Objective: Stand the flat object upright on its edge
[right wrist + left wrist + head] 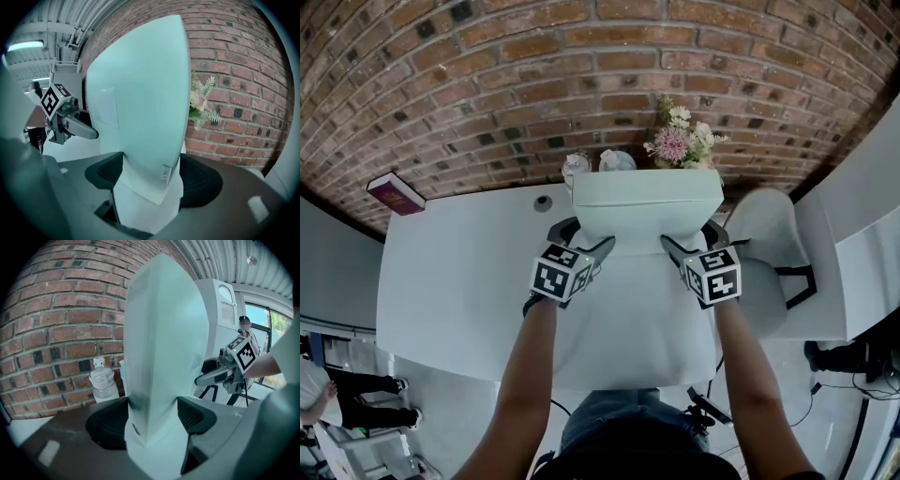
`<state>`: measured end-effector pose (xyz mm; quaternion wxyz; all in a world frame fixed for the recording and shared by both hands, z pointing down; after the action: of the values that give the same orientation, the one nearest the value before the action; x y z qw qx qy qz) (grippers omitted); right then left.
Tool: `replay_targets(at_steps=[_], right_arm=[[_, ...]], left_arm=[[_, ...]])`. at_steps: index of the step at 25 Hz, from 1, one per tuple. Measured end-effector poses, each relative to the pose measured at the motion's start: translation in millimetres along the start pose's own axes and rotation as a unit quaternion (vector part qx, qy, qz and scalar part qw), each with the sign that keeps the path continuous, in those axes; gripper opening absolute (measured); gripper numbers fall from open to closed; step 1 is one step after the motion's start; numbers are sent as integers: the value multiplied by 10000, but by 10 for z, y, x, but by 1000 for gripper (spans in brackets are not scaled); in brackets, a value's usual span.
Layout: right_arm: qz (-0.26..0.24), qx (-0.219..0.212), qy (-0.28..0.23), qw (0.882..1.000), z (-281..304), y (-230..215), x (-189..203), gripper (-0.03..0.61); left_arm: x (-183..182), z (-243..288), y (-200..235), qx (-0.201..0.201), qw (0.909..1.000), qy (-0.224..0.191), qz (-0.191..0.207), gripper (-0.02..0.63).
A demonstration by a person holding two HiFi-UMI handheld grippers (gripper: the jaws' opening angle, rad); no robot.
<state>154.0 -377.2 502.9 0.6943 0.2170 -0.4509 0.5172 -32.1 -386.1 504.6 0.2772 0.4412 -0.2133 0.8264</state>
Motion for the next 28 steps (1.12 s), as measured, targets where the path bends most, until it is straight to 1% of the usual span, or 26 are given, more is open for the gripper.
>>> replay_targets(at_steps=[4,12,17,28], right_arm=[[-20,-2,49,10000,68,-24,26,382],[-19,57,43,10000,130,-65,2,382],[-75,76,110,9999,125,-64,10,387],[-143,133,140,9997,83,-35,43,391]], left_arm=[[42,58,29,46,10000,45,-8,330],[15,122,106,140,9997,-181,-47,333],[17,116,97,233,9996,-152,51,339],[45,77,55,249,9995,-103,171,344]])
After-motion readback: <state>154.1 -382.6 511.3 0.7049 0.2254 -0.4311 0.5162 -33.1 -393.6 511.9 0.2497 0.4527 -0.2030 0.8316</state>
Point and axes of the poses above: the fingertips, and each gripper's own axes: z forward along the fingers, y to its left, x out of its underside, the point moved 2 cm from there along -z, backward along the fingers, and after that the axes turned 12 degrees about z, right-handed, at the moved point
